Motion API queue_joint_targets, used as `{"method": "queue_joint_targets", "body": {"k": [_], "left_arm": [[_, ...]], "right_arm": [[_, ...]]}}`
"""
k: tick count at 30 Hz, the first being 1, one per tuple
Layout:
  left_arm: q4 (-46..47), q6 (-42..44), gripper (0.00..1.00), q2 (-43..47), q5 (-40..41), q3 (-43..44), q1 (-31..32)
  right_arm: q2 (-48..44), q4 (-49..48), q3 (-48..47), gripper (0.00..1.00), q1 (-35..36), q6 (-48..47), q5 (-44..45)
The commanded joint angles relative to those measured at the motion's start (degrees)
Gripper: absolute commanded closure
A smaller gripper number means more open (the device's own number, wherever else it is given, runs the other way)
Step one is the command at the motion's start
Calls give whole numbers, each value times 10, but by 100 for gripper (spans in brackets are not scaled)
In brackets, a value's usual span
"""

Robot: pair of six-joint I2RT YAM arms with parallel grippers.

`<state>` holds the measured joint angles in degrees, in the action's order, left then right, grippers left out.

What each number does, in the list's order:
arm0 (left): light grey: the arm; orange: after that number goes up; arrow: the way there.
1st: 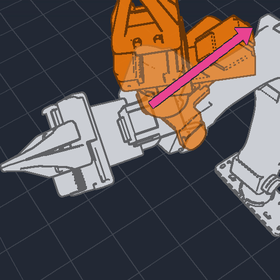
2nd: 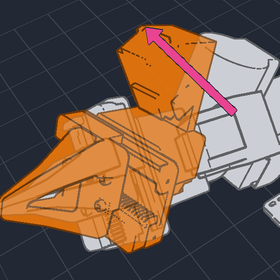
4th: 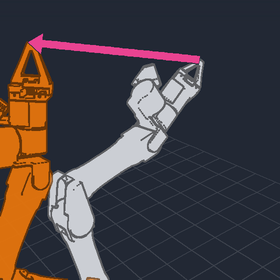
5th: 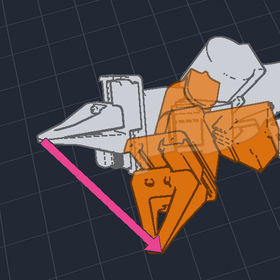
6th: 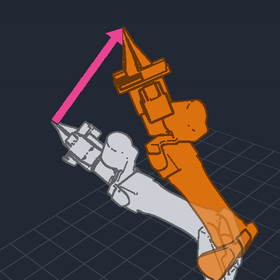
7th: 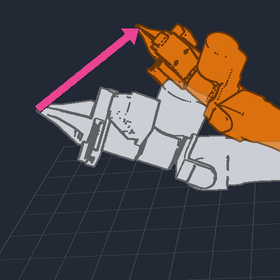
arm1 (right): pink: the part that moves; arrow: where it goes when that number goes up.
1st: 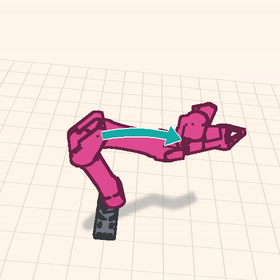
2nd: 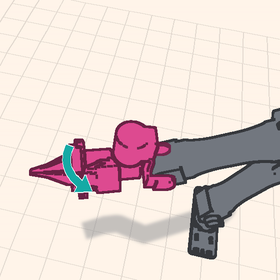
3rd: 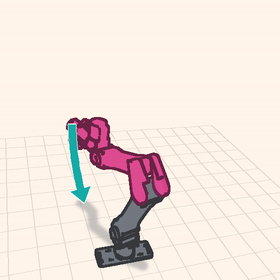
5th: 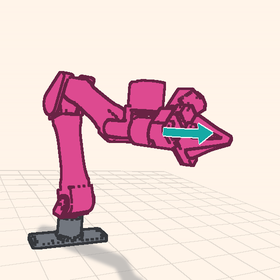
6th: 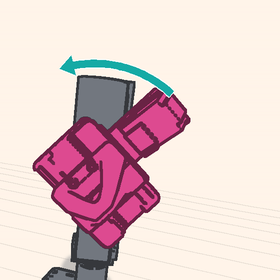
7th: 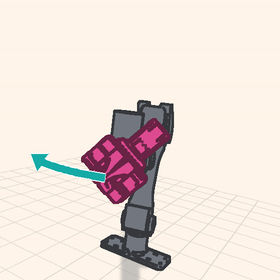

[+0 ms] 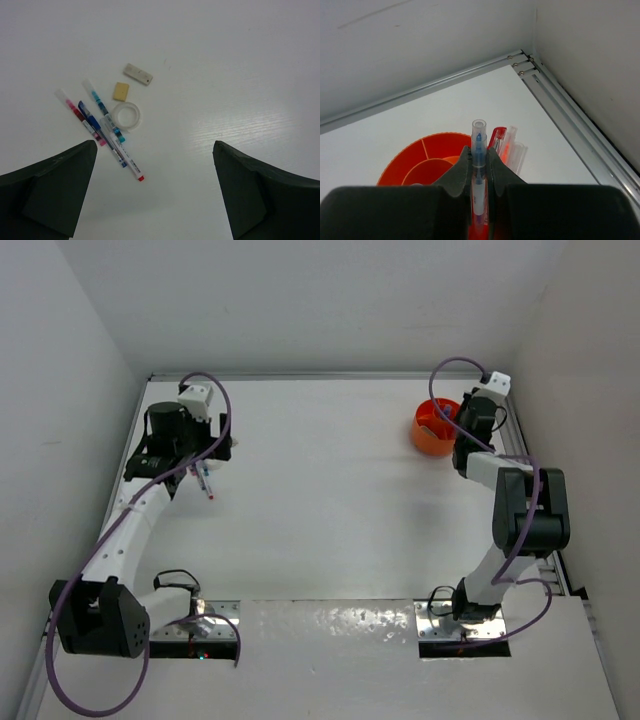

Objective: Sort the stationery into containers
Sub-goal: Pick up the pen from the center of the board.

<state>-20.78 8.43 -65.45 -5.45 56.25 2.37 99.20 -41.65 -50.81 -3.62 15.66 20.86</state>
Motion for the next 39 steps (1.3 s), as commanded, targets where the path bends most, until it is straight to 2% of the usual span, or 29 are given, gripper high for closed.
{"method": "queue_joint_targets", "body": {"k": [1,2,4,5,7,9,10,12,14,18,19,20,21,22,23,24,26,29,31,36,39], "left_arm": [[19,-10,0,0,18,24,-13],[19,-12,0,-2,19,24,-15],[19,-18,0,-3,26,23,-20],[22,-23,0,-5,29,22,-23],[21,-52,0,-13,52,22,-24],[8,-78,0,-35,118,27,-43],[-3,-116,0,-48,136,39,-53],[-59,-138,0,-97,161,60,-68],[-96,-155,9,-133,150,91,-94],[-174,-182,45,-240,97,134,-130],[-181,-196,63,-258,81,144,-143],[-196,-204,72,-299,76,171,-148],[-206,-214,85,-323,72,190,-156],[-216,-217,88,-345,70,212,-161],[-235,-219,89,-392,67,234,-163],[-240,-221,90,-413,65,277,-164],[-232,-220,89,-449,69,307,-163],[-226,-206,76,-489,99,360,-155],[-225,-206,74,-509,106,372,-155],[-206,-184,75,-512,107,396,-139],[-196,-170,75,-499,116,382,-127]], "right_arm": [[-3,-55,7,100,1,17,-13],[-7,-53,12,86,2,17,-14],[-18,-36,11,66,6,10,-18],[-22,-22,0,48,12,-6,-20],[-37,32,-15,36,20,-24,-15],[-55,60,-22,27,31,-40,12],[-63,66,-18,25,31,-47,21],[-78,84,-15,22,51,-50,43],[-99,102,-18,21,62,-55,52],[-128,145,-22,20,85,-64,72],[-141,148,-22,19,91,-70,70],[-146,150,-21,19,102,-72,68],[-152,151,-20,19,106,-77,66],[-157,151,-17,19,113,-77,63],[-166,150,-13,19,120,-77,59],[-170,147,-7,19,125,-78,51],[-178,138,0,19,134,-77,45],[-182,140,9,19,142,-75,44],[-185,144,11,20,148,-73,41],[-185,160,5,21,158,-72,23],[-181,161,1,21,165,-73,20]]}}
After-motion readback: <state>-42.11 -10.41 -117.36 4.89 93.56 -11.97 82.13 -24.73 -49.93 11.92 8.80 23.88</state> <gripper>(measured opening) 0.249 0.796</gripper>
